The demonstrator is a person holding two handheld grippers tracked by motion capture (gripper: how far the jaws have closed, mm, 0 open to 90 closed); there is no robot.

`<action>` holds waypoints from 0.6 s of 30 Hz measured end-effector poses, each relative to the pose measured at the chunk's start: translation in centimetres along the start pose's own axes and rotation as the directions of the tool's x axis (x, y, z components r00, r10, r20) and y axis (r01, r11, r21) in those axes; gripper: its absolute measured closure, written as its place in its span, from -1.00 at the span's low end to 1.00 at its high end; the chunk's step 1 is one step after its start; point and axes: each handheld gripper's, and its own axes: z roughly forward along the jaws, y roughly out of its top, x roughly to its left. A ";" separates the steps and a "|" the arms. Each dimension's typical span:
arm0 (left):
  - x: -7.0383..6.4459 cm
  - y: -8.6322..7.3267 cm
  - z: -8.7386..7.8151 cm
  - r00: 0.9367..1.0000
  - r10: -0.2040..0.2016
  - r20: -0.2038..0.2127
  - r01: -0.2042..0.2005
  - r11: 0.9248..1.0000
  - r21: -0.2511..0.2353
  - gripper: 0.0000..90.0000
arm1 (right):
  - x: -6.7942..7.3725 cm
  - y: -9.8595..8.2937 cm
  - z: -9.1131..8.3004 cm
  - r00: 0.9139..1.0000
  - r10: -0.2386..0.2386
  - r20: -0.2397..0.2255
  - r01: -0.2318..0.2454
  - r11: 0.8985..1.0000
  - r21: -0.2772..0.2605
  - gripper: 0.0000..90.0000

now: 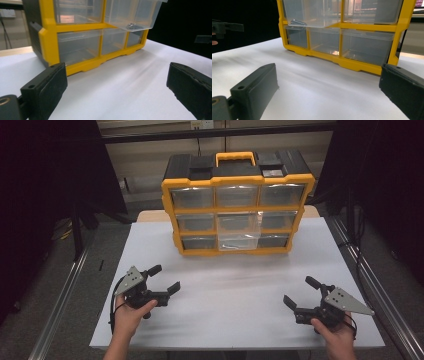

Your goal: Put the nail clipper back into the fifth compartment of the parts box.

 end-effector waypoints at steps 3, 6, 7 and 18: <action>0.2 -0.2 -0.2 1.000 -0.005 0.006 0.005 1.000 -0.006 -0.93 | 0.0 0.0 0.0 1.000 -0.001 0.002 0.001 1.000 0.001 -0.96; 0.3 -0.4 -0.6 1.000 -0.013 0.003 0.013 1.000 -0.004 -0.94 | 0.0 0.0 0.0 1.000 -0.002 0.001 0.002 1.000 0.001 -0.96; 0.2 -0.5 -0.8 1.000 -0.014 -0.025 0.014 1.000 -0.001 -0.94 | 0.0 0.0 0.0 1.000 0.001 0.003 -0.001 1.000 -0.001 -0.96; 0.6 -1.3 -2.9 0.998 -0.024 -0.061 0.025 1.000 0.014 -0.96 | 0.0 0.0 0.1 1.000 -0.003 -0.004 0.003 1.000 0.003 -0.96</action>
